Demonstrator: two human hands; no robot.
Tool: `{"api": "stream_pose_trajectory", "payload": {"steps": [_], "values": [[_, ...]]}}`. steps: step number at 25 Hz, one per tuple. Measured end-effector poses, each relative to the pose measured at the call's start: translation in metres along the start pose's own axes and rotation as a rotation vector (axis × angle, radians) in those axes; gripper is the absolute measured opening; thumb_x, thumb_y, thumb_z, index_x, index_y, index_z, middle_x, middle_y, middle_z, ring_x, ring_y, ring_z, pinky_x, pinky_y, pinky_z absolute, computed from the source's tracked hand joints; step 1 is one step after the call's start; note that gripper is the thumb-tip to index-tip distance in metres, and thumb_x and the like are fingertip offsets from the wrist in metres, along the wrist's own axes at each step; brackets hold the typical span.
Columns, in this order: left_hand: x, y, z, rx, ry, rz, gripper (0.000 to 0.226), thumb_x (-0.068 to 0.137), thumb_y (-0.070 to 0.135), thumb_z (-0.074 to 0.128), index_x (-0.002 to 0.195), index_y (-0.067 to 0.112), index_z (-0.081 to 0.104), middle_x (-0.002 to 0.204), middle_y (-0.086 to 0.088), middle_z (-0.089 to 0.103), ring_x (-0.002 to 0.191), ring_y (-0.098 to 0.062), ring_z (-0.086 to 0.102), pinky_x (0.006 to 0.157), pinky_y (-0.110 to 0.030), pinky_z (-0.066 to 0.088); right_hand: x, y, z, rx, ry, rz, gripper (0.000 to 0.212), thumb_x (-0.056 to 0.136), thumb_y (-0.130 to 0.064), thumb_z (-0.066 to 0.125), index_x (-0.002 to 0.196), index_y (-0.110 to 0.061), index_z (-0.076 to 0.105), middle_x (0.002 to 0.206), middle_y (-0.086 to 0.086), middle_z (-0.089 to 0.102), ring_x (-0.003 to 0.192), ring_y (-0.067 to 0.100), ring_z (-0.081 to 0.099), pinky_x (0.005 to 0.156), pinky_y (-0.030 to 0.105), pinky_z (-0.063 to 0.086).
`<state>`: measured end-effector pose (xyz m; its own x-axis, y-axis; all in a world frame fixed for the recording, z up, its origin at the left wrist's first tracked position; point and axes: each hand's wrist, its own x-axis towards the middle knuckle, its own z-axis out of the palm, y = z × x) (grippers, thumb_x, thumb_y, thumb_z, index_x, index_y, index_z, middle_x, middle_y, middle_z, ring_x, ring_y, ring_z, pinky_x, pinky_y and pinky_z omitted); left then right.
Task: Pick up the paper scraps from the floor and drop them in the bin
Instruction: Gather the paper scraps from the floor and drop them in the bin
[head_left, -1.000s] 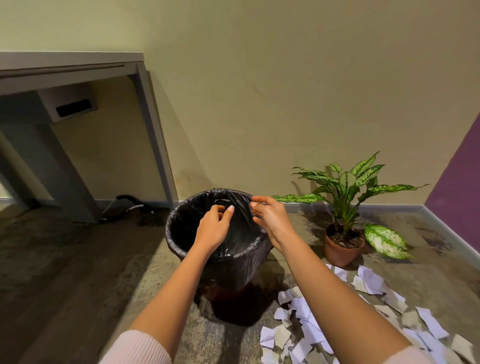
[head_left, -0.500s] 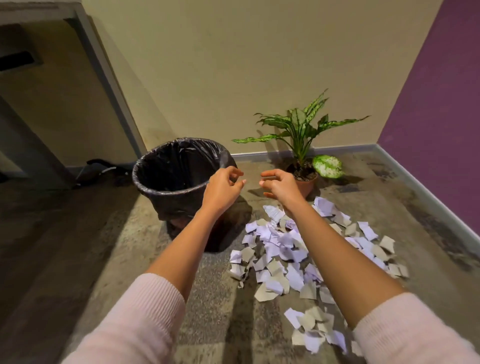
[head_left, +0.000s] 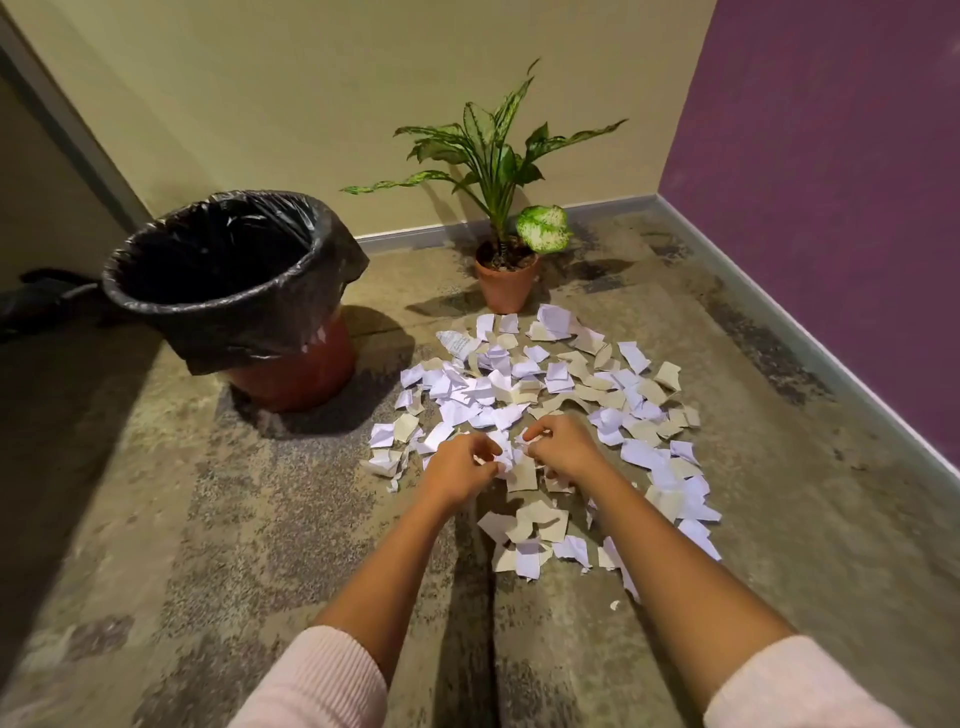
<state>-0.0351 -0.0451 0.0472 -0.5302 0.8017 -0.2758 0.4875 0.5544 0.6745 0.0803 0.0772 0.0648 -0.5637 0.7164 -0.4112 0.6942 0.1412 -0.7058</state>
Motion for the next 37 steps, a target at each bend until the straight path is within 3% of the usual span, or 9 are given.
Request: {"api": "stream_pose_trajectory", "payload": {"steps": [4, 8, 13, 19, 24, 29, 31, 34, 37], "values": [[-0.007, -0.016, 0.033, 0.087, -0.103, -0.067, 0.023, 0.085, 0.016, 0.065, 0.109, 0.019, 0.067, 0.108, 0.001, 0.068, 0.095, -0.018, 0.063, 0.085, -0.034, 0.053, -0.006, 0.040, 0.019, -0.144, -0.040, 0.039, 0.015, 0.081, -0.024, 0.071, 0.090, -0.012, 0.069, 0.098, 0.007, 0.070, 0.085, 0.022, 0.063, 0.073, 0.029, 0.049], [-0.016, -0.026, 0.046, 0.141, -0.121, -0.051, 0.029, 0.079, 0.002, 0.060, 0.101, 0.020, 0.068, 0.101, 0.004, 0.069, 0.094, -0.016, 0.063, 0.080, -0.030, 0.053, -0.017, 0.052, 0.040, -0.325, -0.029, 0.031, 0.041, 0.069, -0.052, 0.075, 0.086, -0.019, 0.060, 0.099, 0.005, 0.066, 0.095, 0.027, 0.062, 0.071, 0.035, 0.045], [-0.020, -0.030, 0.048, 0.207, -0.127, -0.014, 0.034, 0.081, 0.001, 0.055, 0.106, 0.019, 0.069, 0.112, 0.001, 0.066, 0.104, -0.019, 0.061, 0.086, -0.037, 0.054, -0.015, 0.061, 0.056, -0.573, -0.052, 0.030, 0.035, 0.082, -0.032, 0.066, 0.111, -0.013, 0.061, 0.120, 0.010, 0.061, 0.112, 0.031, 0.056, 0.079, 0.036, 0.045], [-0.018, -0.029, 0.051, 0.360, -0.151, 0.030, 0.036, 0.084, 0.007, 0.056, 0.114, 0.024, 0.064, 0.117, -0.001, 0.056, 0.110, -0.021, 0.056, 0.078, -0.032, 0.050, -0.011, 0.064, 0.031, -0.149, -0.014, 0.101, 0.007, 0.074, -0.011, 0.059, 0.068, -0.011, 0.061, 0.090, 0.007, 0.067, 0.092, 0.033, 0.066, 0.076, 0.038, 0.055], [-0.015, -0.031, 0.055, 0.502, -0.200, 0.069, 0.038, 0.088, 0.015, 0.056, 0.125, 0.025, 0.059, 0.121, -0.003, 0.053, 0.115, -0.025, 0.050, 0.083, -0.040, 0.052, -0.007, 0.066, 0.003, 0.135, 0.068, 0.214, 0.015, 0.078, -0.003, 0.064, 0.083, -0.015, 0.071, 0.082, 0.009, 0.068, 0.072, 0.021, 0.059, 0.061, 0.027, 0.047], [-0.015, -0.035, 0.059, 0.582, -0.196, 0.078, 0.042, 0.089, 0.017, 0.055, 0.131, 0.020, 0.052, 0.125, -0.008, 0.049, 0.116, -0.029, 0.049, 0.086, -0.040, 0.050, -0.014, 0.073, 0.009, 0.363, -0.087, 0.433, 0.004, 0.079, -0.005, 0.065, 0.078, -0.008, 0.064, 0.057, 0.010, 0.049, 0.043, 0.016, 0.035, 0.041, 0.017, 0.026], [-0.016, -0.037, 0.061, 0.606, -0.172, 0.071, 0.040, 0.089, 0.017, 0.057, 0.128, 0.016, 0.050, 0.123, -0.010, 0.052, 0.114, -0.030, 0.050, 0.085, -0.040, 0.048, -0.012, 0.077, 0.018, 0.316, -0.075, 0.435, 0.018, 0.079, -0.009, 0.068, 0.071, -0.011, 0.052, 0.059, 0.009, 0.049, 0.048, 0.018, 0.042, 0.044, 0.022, 0.031], [-0.017, -0.039, 0.059, 0.590, -0.168, 0.029, 0.026, 0.090, 0.021, 0.057, 0.114, 0.012, 0.056, 0.114, -0.012, 0.058, 0.102, -0.030, 0.055, 0.075, -0.037, 0.047, -0.012, 0.077, 0.030, -0.058, 0.024, 0.355, 0.014, 0.076, -0.016, 0.068, 0.076, -0.010, 0.055, 0.083, 0.011, 0.063, 0.080, 0.027, 0.061, 0.072, 0.030, 0.048], [-0.017, -0.042, 0.056, 0.468, -0.150, -0.050, 0.020, 0.087, 0.024, 0.059, 0.103, 0.013, 0.061, 0.107, -0.008, 0.063, 0.094, -0.028, 0.059, 0.069, -0.033, 0.046, -0.015, 0.076, 0.041, -0.173, 0.091, 0.295, 0.022, 0.076, -0.011, 0.061, 0.060, -0.014, 0.046, 0.081, 0.009, 0.058, 0.079, 0.027, 0.057, 0.070, 0.028, 0.045]]}}
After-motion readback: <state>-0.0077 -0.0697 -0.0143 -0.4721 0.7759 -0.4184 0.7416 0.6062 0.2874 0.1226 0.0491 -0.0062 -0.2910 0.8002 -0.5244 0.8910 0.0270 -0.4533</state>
